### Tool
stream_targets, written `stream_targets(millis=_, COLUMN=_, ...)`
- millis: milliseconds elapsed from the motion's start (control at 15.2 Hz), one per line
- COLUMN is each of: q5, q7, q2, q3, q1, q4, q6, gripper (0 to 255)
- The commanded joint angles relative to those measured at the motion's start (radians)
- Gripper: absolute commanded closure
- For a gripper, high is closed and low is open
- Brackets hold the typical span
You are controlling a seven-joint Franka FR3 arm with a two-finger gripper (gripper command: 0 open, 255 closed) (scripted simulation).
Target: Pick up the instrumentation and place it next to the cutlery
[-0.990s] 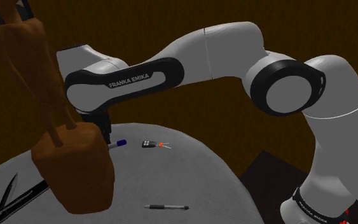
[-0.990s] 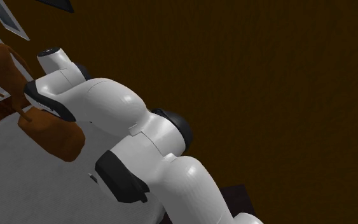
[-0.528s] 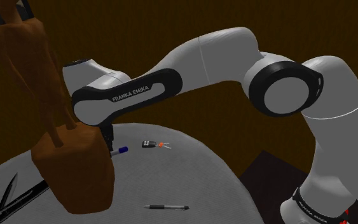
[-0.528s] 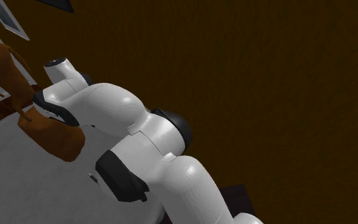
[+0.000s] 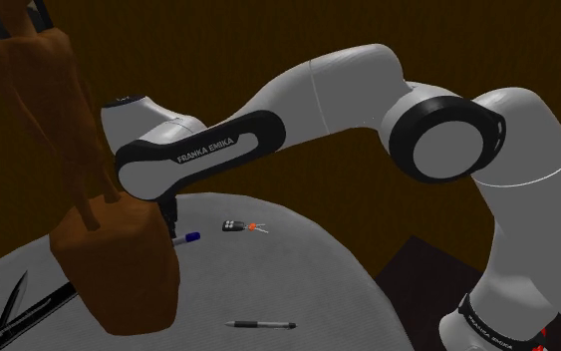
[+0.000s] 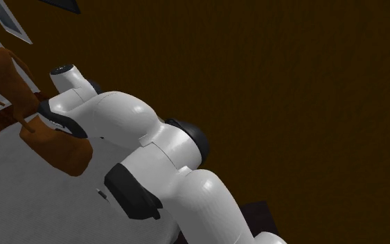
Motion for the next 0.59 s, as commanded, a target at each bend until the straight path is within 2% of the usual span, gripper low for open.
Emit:
stream_targets(millis=0, q5=-0.003, q7=0.001, q2=0.015, q3=-0.002, q1=0.002, q4=-0.001, q6=-0.003, gripper=255)
stream_targets(millis=66, q5=-0.003, q7=0.001, q2=0.015, q3=-0.002, q1=0.003, q4=-0.002, q6=-0.003, gripper=255)
stream_targets(millis=132, q5=-0.004, q7=0.003, q2=0.019, q3=-0.002, q1=0.005, q4=0.006, q6=-0.006, gripper=0)
stream_targets(millis=462, q5=-0.003, q7=0.001, q2=0.015, q3=-0.002, q1=0.003, q4=-0.001, q6=-0.003, gripper=0)
stream_targets(millis=528, q5=-0.001, q7=0.000, q2=0.005, q3=-0.002, q1=0.003, q4=0.017, q6=-0.031, gripper=0)
